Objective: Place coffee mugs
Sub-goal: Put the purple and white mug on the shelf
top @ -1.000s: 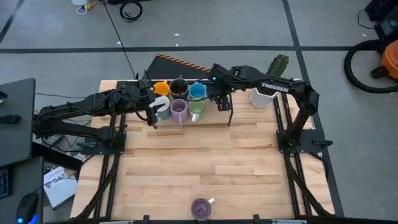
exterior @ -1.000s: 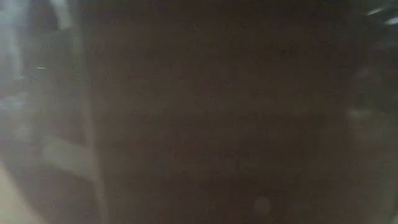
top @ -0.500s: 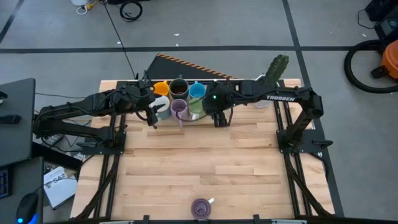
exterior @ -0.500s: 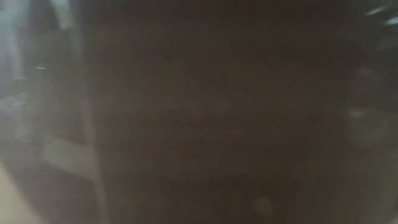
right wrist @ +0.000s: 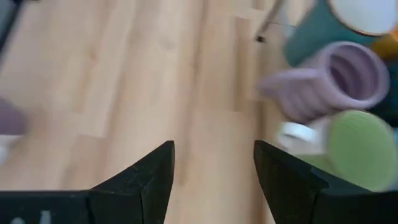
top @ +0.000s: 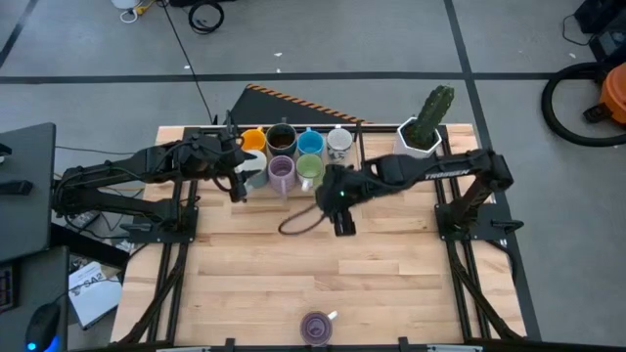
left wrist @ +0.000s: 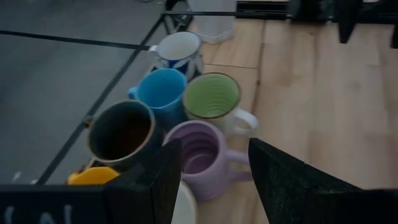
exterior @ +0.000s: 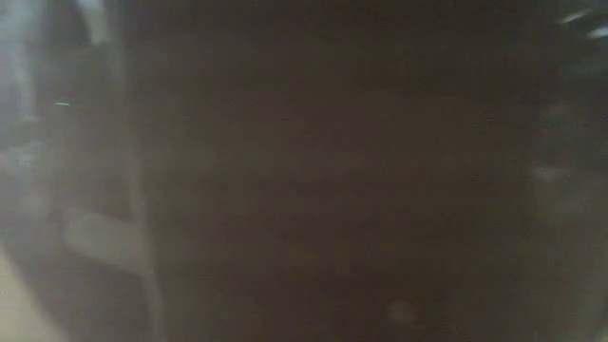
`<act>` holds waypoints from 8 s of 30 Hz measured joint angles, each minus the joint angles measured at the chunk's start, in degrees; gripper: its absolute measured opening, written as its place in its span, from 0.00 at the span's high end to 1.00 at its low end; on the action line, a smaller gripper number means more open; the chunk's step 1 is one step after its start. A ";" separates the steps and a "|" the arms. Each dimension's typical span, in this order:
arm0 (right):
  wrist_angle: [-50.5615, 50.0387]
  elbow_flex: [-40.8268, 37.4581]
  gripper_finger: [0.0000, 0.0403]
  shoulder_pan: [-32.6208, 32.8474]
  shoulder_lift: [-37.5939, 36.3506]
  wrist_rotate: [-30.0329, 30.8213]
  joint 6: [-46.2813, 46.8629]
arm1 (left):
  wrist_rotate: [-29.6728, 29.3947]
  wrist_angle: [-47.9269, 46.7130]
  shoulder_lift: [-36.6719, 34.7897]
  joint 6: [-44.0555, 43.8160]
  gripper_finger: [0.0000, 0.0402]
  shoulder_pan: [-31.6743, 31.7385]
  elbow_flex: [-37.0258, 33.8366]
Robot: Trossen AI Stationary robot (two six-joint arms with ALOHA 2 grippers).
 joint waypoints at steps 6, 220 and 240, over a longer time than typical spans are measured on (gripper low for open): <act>1.04 -0.02 0.44 6.48 0.00 -1.27 5.59 | 4.26 0.01 0.00 0.39 0.52 -0.01 0.00; 9.63 -32.86 0.64 7.61 -5.60 2.78 1.25 | 9.61 -4.07 0.01 -13.44 0.52 -6.11 -0.07; 0.16 -30.14 0.51 3.79 -5.70 -0.85 -2.27 | 9.59 -3.88 0.02 -13.69 0.52 -6.11 -0.07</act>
